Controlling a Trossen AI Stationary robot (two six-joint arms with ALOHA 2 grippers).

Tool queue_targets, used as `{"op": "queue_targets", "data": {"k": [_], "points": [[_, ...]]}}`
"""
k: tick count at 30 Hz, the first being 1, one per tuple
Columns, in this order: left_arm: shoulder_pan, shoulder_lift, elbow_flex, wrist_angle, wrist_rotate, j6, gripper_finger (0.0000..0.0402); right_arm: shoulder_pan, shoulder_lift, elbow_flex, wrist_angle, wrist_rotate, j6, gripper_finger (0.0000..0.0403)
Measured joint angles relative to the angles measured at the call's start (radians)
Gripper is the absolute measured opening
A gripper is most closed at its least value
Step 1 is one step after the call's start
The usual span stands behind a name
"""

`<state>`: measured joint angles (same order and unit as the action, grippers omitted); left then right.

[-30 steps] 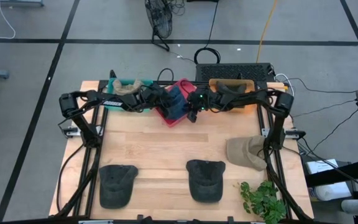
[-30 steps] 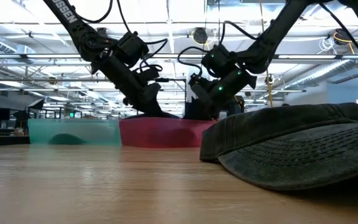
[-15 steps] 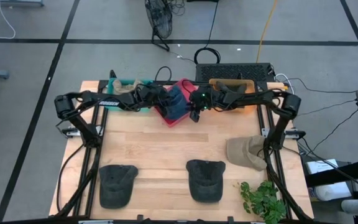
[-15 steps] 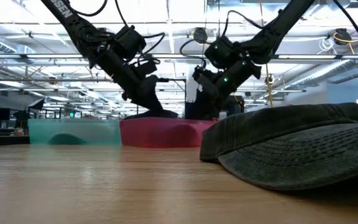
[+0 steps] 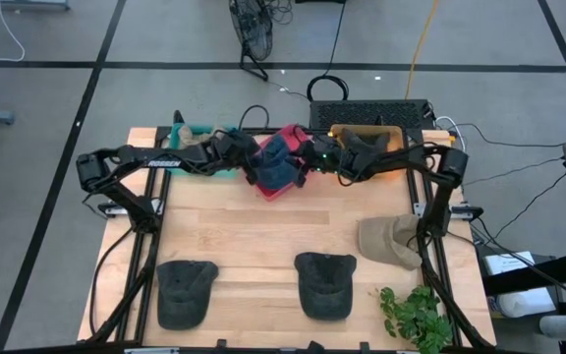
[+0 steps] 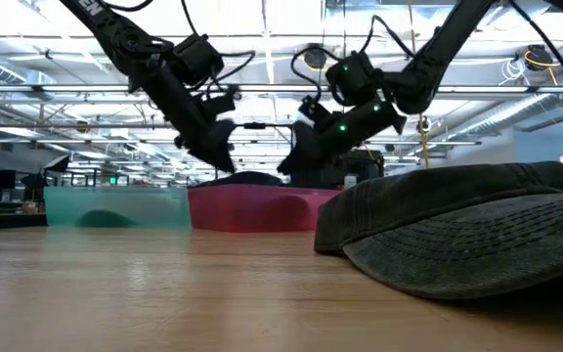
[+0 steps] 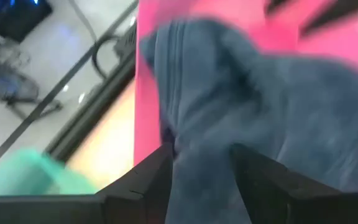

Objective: Pick & Place hat
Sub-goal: Put the blue cap into the red bin

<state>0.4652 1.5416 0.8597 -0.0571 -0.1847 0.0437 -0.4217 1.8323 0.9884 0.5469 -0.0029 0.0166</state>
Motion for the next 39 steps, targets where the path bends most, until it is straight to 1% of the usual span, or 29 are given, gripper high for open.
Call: {"op": "queue_targets", "data": {"k": [2, 5, 7, 10, 12, 15, 17, 20, 24, 29, 32, 34, 36, 39], "points": [[0.001, 0.002, 0.0, -0.037, -0.031, -0.007, 0.0175, -0.011, 0.011, 0.004, 0.045, 0.0, 0.006, 0.01], [0.004, 0.009, 0.0, -0.056, -0.064, -0.049, 0.0175, -0.033, 0.01, 0.004, 0.055, -0.006, 0.014, 0.0095], [0.005, 0.012, 0.0, -0.079, -0.06, -0.084, 0.0175, -0.053, 0.011, 0.01, 0.046, -0.049, 0.021, 0.0089], [-0.008, 0.02, 0.0, -0.069, -0.053, -0.118, 0.0175, -0.084, 0.011, 0.037, 0.041, -0.131, 0.049, 0.0081], [-0.02, 0.03, -0.001, -0.077, -0.052, -0.129, 0.0175, -0.099, 0.011, 0.066, 0.008, -0.179, 0.053, 0.0075], [-0.043, 0.064, 0.001, -0.036, -0.078, -0.132, 0.0175, -0.109, 0.011, 0.124, -0.127, -0.208, 0.03, 0.0069], [-0.054, 0.085, 0.0, -0.026, -0.097, -0.132, 0.0175, -0.11, 0.011, 0.163, -0.207, -0.209, 0.005, 0.0065], [-0.067, 0.11, 0.0, 0.012, -0.109, -0.128, 0.0175, -0.11, 0.01, 0.191, -0.241, -0.208, -0.028, 0.006], [-0.073, 0.108, 0.0, 0.015, -0.112, -0.124, 0.0175, -0.11, 0.011, 0.191, -0.207, -0.154, -0.045, 0.0057], [-0.084, 0.104, -0.001, 0.083, -0.105, -0.106, 0.0175, -0.116, 0.011, 0.192, -0.134, -0.154, -0.035, 0.0057], [-0.11, 0.108, -0.001, 0.124, -0.106, -0.1, 0.0175, -0.116, 0.036, 0.202, -0.111, -0.155, -0.041, 0.0057], [-0.127, 0.108, -0.001, 0.139, -0.106, -0.094, 0.0175, -0.121, 0.053, 0.211, -0.155, -0.155, -0.043, 0.0057], [-0.142, 0.108, -0.001, 0.141, -0.115, -0.075, 0.0175, -0.126, 0.084, 0.247, -0.205, -0.159, -0.053, 0.0057], [-0.158, 0.108, -0.001, 0.139, -0.152, -0.059, 0.0175, -0.133, 0.126, 0.308, -0.33, -0.162, -0.08, 0.0057]]}}
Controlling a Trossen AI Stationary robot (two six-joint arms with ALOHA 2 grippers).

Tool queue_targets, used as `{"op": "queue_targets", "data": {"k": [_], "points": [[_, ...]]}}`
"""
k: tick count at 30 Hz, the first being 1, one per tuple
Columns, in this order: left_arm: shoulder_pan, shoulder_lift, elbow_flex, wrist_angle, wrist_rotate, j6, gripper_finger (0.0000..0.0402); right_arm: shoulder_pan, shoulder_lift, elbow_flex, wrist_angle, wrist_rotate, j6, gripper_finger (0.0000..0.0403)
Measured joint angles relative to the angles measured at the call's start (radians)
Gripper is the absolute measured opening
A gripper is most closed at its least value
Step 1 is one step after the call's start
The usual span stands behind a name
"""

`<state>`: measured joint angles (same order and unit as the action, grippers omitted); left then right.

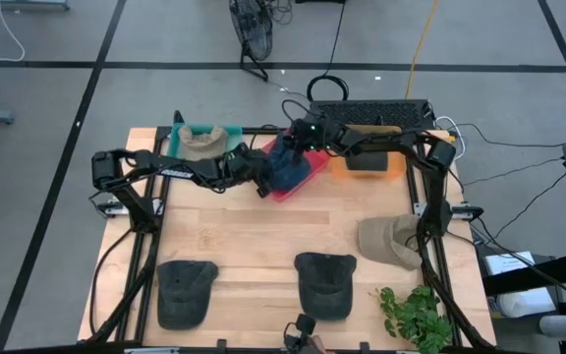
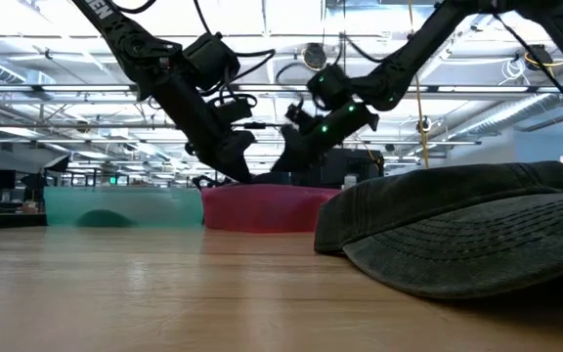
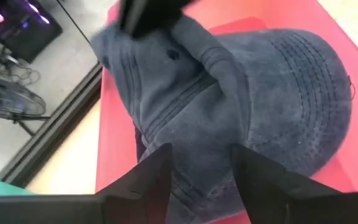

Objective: Pick & Place hat
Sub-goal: Put the blue cap into the red bin

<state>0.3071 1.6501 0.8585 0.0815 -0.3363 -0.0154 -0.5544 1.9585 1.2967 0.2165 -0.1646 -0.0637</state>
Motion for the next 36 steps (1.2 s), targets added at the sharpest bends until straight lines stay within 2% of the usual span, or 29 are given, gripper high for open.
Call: {"op": "queue_targets", "data": {"k": [4, 7, 16, 26, 36], "points": [[-0.004, 0.0, 0.0, -0.001, -0.01, 0.011, 0.0175, -0.004, 0.034, 0.075, -0.183, -0.018, -0.056, 0.0057], [-0.004, 0.0, 0.0, -0.001, -0.011, 0.013, 0.0175, -0.003, 0.037, 0.103, -0.246, -0.018, -0.081, 0.0057], [0.024, 0.0, 0.0, -0.057, -0.013, 0.014, 0.0175, -0.002, 0.031, 0.103, -0.242, -0.022, -0.087, 0.0057], [0.034, 0.0, 0.0, -0.056, -0.013, 0.017, 0.0175, 0.006, 0.102, 0.103, -0.235, -0.021, -0.076, 0.0057], [0.054, 0.0, 0.0, -0.056, -0.014, 0.045, 0.0175, 0.012, 0.04, 0.101, -0.268, -0.019, -0.076, 0.0057]]}}
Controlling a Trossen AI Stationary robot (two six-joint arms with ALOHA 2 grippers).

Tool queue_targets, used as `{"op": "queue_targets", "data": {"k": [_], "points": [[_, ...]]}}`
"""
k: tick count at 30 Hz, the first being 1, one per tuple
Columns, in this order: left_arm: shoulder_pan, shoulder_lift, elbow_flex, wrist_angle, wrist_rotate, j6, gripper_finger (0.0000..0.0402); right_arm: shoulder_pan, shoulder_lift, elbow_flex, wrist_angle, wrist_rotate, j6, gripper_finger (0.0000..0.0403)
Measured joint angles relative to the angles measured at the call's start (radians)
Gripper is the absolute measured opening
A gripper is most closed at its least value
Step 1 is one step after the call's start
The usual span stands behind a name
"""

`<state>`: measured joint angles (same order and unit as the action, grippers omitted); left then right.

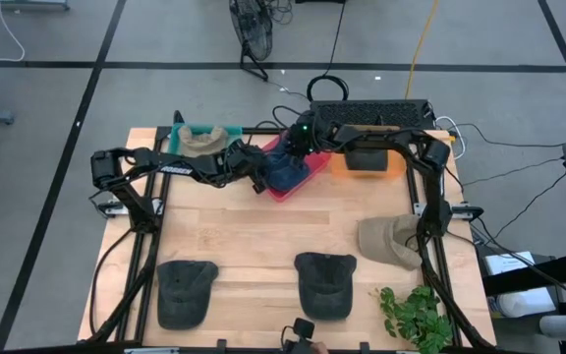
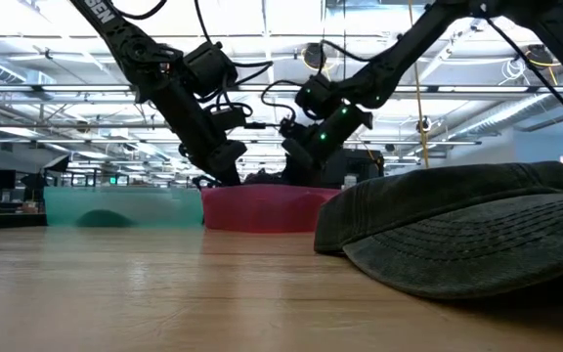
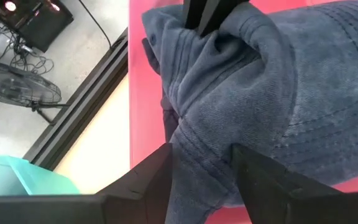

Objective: Pick & Place hat
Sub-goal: Put the blue cap into the red bin, then adjust the red bin

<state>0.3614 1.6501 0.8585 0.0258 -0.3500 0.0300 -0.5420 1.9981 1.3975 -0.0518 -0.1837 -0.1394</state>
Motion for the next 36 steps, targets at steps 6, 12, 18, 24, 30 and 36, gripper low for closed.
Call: {"op": "queue_targets", "data": {"k": [6, 12, 18, 24, 30, 36], "points": [[0.0, -0.002, 0.0, 0.0, -0.024, 0.018, 0.0175, 0.01, -0.065, -0.002, -0.071, -0.004, -0.005, 0.0057], [0.0, -0.002, 0.0, 0.0, -0.069, 0.086, 0.0175, 0.02, -0.115, -0.002, -0.181, -0.004, -0.012, 0.0057], [0.01, -0.01, 0.0, -0.001, -0.153, 0.156, 0.0175, 0.035, -0.178, -0.07, -0.271, -0.003, -0.045, 0.0057], [0.027, -0.028, 0.002, 0.108, -0.271, 0.17, 0.0175, 0.059, -0.286, -0.207, -0.24, -0.106, -0.085, 0.0057], [0.004, -0.069, 0.0, 0.119, -0.194, 0.181, 0.0175, 0.091, -0.361, -0.339, -0.099, -0.064, -0.131, 0.0057], [-0.072, -0.16, 0.004, 0.119, 0.326, 0.17, 0.0175, 0.084, -0.476, -0.407, -0.098, 0.0, -0.131, 0.0057]]}}
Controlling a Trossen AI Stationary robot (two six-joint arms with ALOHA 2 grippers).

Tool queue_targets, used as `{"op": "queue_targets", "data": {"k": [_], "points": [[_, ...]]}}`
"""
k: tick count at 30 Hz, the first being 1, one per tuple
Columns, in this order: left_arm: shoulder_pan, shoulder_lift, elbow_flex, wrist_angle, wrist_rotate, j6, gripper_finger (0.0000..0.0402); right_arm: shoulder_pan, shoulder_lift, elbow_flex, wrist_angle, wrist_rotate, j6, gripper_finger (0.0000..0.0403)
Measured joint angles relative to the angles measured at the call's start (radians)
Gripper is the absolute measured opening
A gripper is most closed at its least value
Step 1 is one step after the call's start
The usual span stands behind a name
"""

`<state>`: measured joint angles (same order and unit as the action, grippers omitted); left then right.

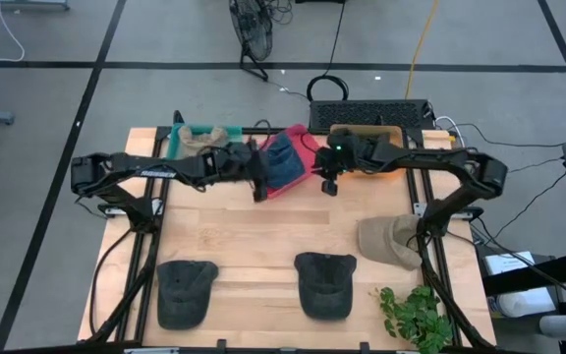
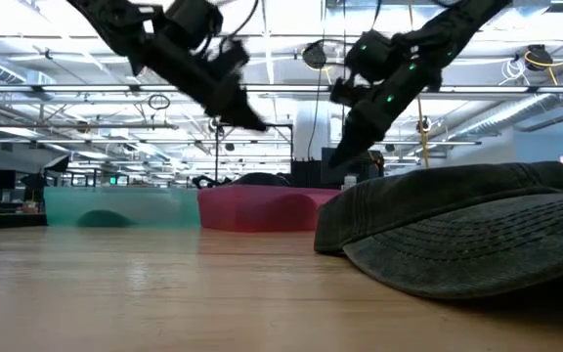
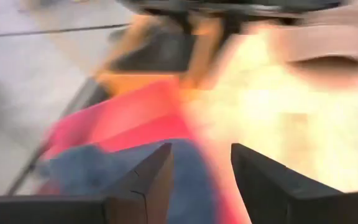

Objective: Pick & Place hat
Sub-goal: Adjust the red bin

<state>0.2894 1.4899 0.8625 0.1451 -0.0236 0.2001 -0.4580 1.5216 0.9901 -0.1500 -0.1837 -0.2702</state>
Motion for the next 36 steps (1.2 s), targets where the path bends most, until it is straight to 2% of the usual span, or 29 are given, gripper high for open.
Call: {"op": "queue_targets", "data": {"k": [1, 5, 10, 20, 23, 28, 36], "points": [[-0.016, 0.001, 0.001, -0.01, 0.02, 0.001, 0.0175, 0.0, -0.022, -0.012, 0.009, 0.0, 0.013, 0.0057], [-0.053, 0.023, -0.004, -0.083, -0.057, -0.004, 0.0175, 0.001, -0.103, -0.064, 0.017, -0.001, 0.027, 0.0057], [-0.058, 0.061, -0.004, -0.12, 0.05, -0.042, 0.0175, 0.002, -0.175, -0.103, 0.023, -0.001, 0.023, 0.0057], [-0.065, 0.151, -0.003, -0.123, 0.101, -0.039, 0.0175, 0.002, -0.203, -0.138, 0.129, -0.001, 0.033, 0.0057], [-0.063, 0.157, -0.002, -0.116, 0.048, -0.023, 0.0175, 0.001, -0.204, -0.138, 0.133, -0.001, 0.031, 0.0057], [-0.036, 0.161, -0.004, -0.119, -0.148, -0.024, 0.0175, 0.001, -0.203, -0.138, 0.157, 0.0, 0.026, 0.0057], [-0.002, 0.16, -0.004, -0.113, -0.251, -0.024, 0.0175, 0.001, -0.203, -0.138, 0.168, 0.0, 0.026, 0.0057]]}}
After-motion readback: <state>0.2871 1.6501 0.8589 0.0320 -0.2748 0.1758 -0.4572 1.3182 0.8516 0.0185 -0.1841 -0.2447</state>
